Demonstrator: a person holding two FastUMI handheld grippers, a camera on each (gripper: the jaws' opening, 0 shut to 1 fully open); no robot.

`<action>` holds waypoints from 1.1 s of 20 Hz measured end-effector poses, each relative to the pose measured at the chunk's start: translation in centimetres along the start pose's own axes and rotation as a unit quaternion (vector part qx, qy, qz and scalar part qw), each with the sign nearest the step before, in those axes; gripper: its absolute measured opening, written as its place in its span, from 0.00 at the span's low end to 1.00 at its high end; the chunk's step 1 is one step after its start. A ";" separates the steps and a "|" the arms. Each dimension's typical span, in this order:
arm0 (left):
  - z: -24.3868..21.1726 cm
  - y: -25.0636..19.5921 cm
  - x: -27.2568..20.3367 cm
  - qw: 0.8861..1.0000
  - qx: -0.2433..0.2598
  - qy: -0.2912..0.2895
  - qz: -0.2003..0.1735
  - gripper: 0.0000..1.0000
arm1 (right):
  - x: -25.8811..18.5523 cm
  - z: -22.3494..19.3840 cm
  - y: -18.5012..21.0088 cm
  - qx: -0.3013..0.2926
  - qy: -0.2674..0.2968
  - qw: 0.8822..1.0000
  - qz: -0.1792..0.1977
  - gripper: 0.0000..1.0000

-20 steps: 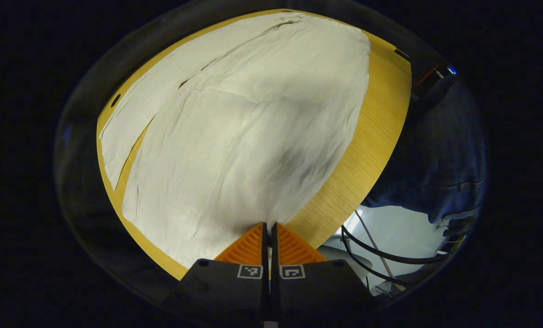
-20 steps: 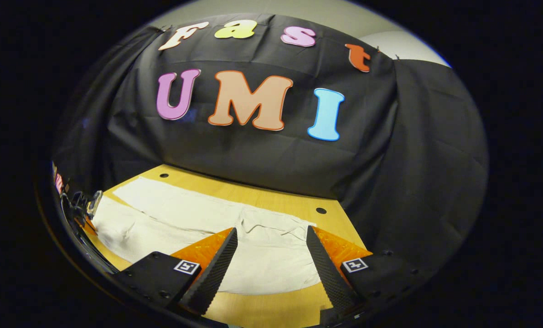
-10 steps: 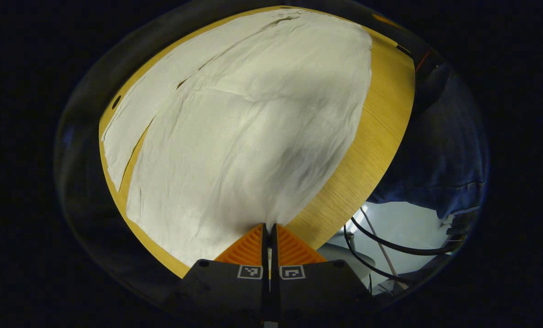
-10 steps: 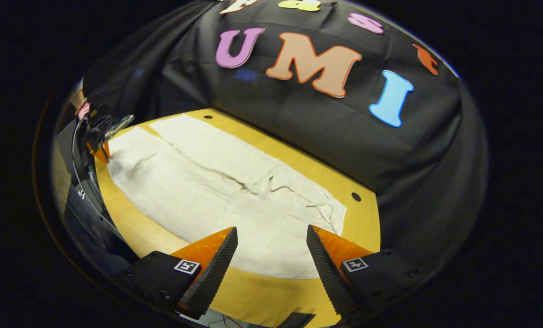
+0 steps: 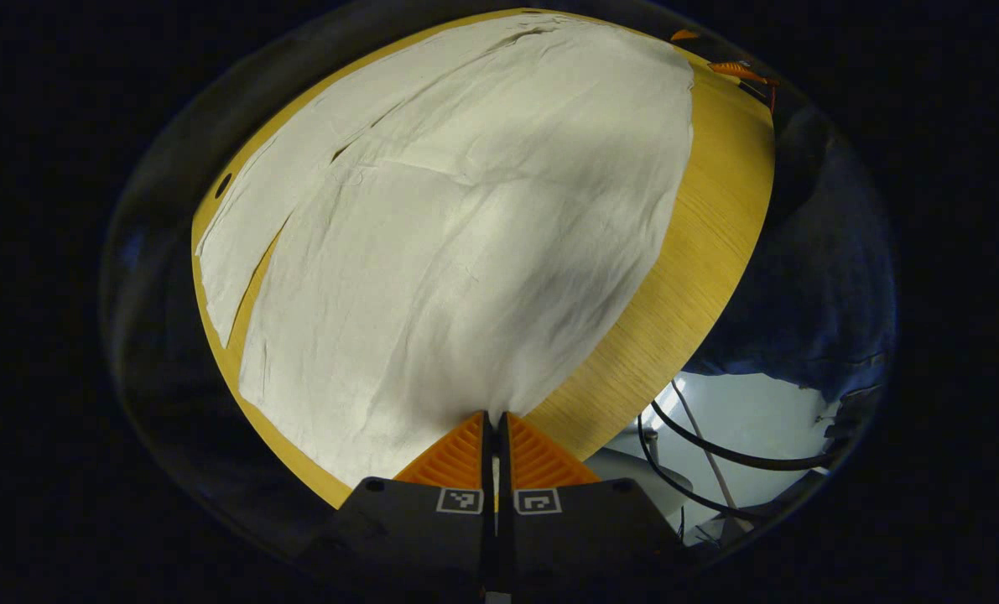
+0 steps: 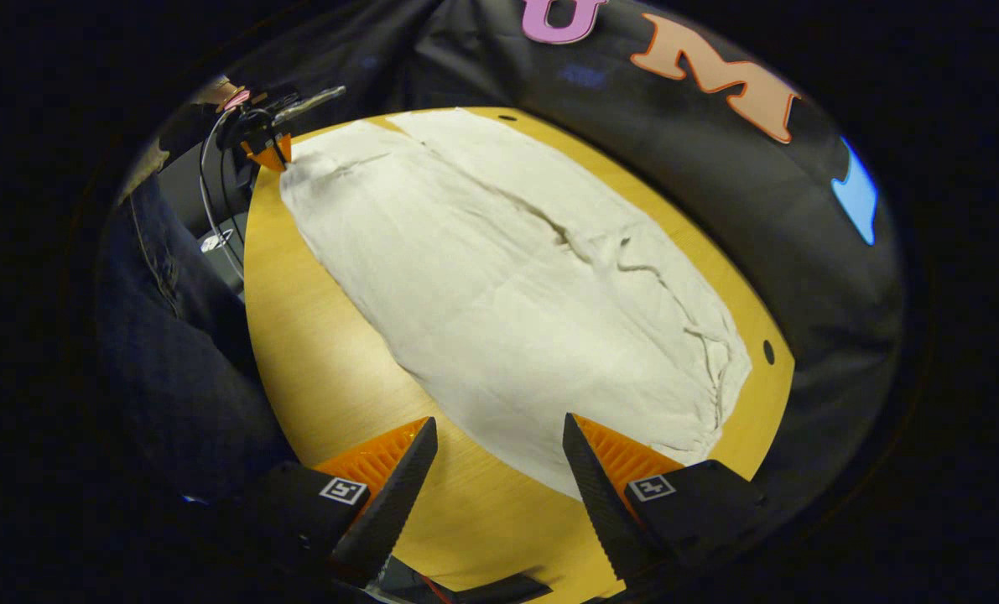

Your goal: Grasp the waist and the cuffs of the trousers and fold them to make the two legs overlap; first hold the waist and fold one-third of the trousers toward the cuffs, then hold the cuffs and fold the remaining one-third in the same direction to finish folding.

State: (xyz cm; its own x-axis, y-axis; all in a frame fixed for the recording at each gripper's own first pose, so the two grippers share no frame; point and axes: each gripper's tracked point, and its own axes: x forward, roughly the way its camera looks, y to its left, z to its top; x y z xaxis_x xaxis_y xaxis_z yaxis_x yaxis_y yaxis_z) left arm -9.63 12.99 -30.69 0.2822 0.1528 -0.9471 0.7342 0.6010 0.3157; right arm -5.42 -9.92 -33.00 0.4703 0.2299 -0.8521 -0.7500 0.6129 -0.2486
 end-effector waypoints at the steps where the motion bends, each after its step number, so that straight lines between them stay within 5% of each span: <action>1: -0.1 -0.1 0.0 1.000 0.000 0.001 0.002 0.00 | 0.5 -0.5 0.0 -0.006 0.015 1.000 0.011 0.98; 10: 0.0 -0.1 0.2 1.000 -0.004 0.011 0.001 0.00 | 3.2 -2.8 -0.3 0.027 0.081 0.993 0.085 0.94; 12: 0.1 -0.1 0.2 1.000 -0.006 0.010 -0.003 0.00 | 3.2 -2.8 -0.6 0.029 0.085 0.992 0.085 0.79; 17: 0.1 -0.1 0.3 1.000 -0.008 0.006 -0.004 0.00 | 3.0 -2.8 -0.2 0.025 0.107 0.991 0.077 0.63; 18: 0.2 -0.2 0.3 1.000 -0.008 0.005 -0.005 0.00 | 3.0 -2.6 -0.3 0.019 0.109 0.991 0.077 0.49; 22: 0.3 -0.2 0.3 1.000 -0.015 -0.001 -0.008 0.00 | 3.4 -1.9 -0.9 -0.010 0.109 0.992 0.067 0.20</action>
State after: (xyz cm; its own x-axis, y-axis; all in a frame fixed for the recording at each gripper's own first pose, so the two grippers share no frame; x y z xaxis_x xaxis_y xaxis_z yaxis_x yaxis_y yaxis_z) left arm -9.51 12.68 -31.06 0.2713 0.1408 -0.9522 0.7201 0.6268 0.2978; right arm -4.04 -11.09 -36.52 0.2556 0.1377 -0.9569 -0.8090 0.5724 -0.1337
